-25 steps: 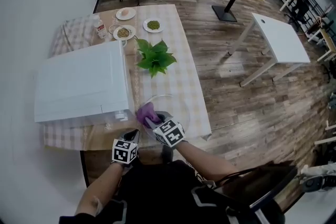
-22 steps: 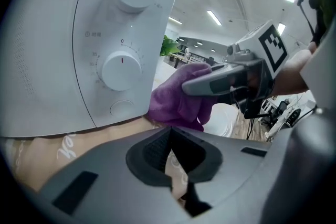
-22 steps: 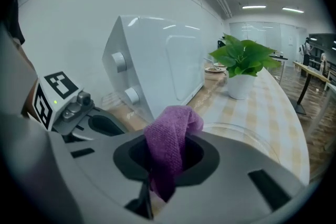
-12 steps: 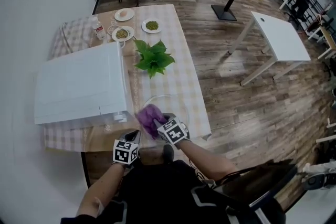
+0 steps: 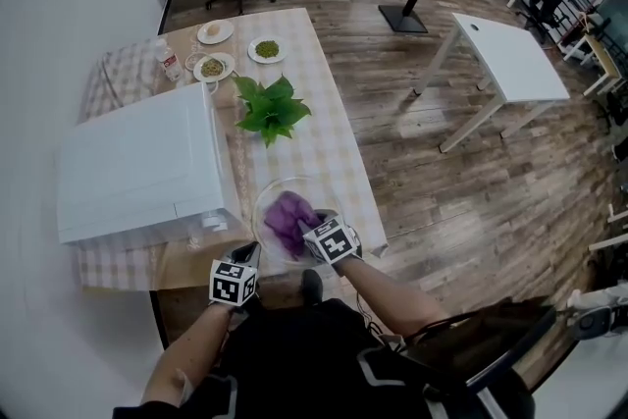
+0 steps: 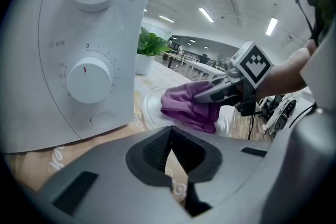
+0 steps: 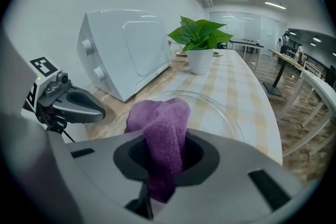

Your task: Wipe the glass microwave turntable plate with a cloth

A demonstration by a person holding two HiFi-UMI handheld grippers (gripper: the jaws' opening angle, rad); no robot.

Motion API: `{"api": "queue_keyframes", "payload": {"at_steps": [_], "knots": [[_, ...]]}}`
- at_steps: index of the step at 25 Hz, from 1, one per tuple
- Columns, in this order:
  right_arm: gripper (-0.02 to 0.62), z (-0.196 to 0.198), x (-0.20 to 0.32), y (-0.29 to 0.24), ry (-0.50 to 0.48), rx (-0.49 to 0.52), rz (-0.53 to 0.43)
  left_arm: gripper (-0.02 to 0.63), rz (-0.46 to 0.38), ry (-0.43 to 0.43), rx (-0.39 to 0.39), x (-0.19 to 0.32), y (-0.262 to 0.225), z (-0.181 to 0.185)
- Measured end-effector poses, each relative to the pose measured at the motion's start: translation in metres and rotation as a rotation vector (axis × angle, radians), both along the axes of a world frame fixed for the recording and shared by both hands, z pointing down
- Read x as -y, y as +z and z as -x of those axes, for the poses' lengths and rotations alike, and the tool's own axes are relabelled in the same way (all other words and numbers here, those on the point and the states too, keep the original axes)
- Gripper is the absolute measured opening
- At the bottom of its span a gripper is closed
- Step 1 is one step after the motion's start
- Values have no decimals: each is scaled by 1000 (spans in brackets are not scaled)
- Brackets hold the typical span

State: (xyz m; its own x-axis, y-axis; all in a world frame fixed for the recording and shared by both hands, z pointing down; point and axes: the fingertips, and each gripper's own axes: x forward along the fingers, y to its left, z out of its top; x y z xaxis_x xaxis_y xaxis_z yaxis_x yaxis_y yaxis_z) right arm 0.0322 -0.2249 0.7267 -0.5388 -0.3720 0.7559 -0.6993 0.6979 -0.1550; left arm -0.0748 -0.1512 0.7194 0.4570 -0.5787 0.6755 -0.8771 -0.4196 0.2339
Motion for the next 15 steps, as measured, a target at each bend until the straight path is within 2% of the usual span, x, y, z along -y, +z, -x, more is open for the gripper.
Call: {"api": "queue_keyframes", "payload": {"at_steps": [7, 15], "knots": [[71, -26, 5, 2, 68, -13, 10, 8, 3, -7, -21, 0, -2, -4], [72, -60, 7, 6, 151, -36, 20, 8, -8, 74, 10, -3, 0, -14]]}}
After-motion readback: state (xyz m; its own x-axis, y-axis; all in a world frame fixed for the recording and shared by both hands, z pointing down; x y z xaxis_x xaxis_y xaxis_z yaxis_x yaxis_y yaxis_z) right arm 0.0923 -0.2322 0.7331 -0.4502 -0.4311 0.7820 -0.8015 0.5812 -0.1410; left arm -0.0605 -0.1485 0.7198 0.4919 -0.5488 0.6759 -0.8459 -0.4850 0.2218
